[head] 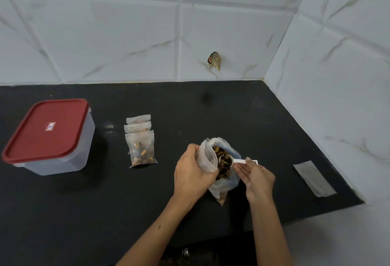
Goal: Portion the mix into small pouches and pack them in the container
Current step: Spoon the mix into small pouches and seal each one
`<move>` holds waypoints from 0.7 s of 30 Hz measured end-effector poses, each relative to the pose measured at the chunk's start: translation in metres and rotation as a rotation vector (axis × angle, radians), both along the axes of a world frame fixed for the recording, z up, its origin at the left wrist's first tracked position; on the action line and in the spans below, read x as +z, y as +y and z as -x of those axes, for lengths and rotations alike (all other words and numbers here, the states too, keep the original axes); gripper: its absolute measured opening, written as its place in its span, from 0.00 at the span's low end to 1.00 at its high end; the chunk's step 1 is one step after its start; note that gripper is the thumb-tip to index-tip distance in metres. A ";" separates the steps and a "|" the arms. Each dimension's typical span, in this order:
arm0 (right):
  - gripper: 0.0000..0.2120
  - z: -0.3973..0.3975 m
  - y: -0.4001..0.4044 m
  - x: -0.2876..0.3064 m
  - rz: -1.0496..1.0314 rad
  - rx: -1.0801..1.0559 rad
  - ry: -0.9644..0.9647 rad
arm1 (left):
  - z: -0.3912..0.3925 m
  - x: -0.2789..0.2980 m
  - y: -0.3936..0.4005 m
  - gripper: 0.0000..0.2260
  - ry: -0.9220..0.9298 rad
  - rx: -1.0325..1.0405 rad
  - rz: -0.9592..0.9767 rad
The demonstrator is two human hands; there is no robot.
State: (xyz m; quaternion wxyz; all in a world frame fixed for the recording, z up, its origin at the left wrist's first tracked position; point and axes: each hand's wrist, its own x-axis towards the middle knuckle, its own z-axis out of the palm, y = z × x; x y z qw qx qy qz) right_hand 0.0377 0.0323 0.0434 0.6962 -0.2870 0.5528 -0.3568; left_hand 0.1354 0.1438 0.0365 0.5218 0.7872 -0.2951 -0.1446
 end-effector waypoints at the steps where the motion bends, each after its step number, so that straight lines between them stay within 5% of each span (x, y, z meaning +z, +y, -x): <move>1: 0.03 0.001 0.000 0.002 -0.022 -0.003 -0.021 | 0.000 0.000 -0.001 0.17 -0.001 -0.003 -0.001; 13: 0.01 0.004 0.011 0.074 0.056 -0.043 -0.204 | 0.006 0.014 -0.019 0.16 -0.090 -0.033 -0.051; 21: 0.04 -0.006 0.025 0.077 0.346 -0.002 -0.069 | 0.008 0.022 -0.029 0.17 0.099 -0.049 -0.044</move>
